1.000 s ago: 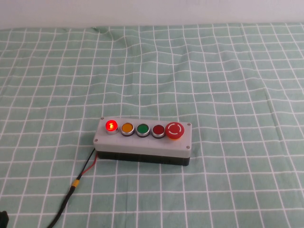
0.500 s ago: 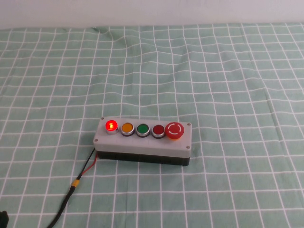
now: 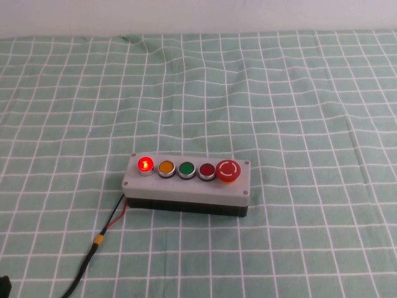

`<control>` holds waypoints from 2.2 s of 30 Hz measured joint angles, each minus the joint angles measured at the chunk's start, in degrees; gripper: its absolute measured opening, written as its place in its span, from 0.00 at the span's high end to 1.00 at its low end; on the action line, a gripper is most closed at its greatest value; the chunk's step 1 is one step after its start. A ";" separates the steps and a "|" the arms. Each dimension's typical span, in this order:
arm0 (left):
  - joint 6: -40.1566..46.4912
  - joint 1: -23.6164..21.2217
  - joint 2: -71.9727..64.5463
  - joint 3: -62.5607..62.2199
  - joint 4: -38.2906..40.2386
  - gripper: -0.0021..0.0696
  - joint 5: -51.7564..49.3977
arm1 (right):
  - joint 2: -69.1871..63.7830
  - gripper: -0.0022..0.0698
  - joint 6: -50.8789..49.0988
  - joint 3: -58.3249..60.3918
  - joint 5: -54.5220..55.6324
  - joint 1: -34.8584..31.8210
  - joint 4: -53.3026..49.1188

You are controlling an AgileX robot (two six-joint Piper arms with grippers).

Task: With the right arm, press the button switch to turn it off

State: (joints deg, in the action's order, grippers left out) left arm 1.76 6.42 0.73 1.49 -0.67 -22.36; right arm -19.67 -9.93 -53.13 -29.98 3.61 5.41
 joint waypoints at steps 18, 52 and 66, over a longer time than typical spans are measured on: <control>0.00 0.00 0.00 0.00 0.00 0.98 0.00 | -26.31 0.99 15.78 -1.04 -10.68 0.00 11.75; 0.00 0.00 0.00 0.00 0.00 0.98 0.00 | -95.17 0.99 28.77 -56.88 -21.85 33.52 17.54; 0.00 0.00 0.00 0.00 0.00 0.98 0.00 | -104.15 0.99 29.26 -62.56 -24.24 36.69 19.61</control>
State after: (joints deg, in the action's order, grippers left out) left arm 1.76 6.42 0.73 1.49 -0.67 -22.36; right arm -123.82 19.33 -115.70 -54.21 40.30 25.02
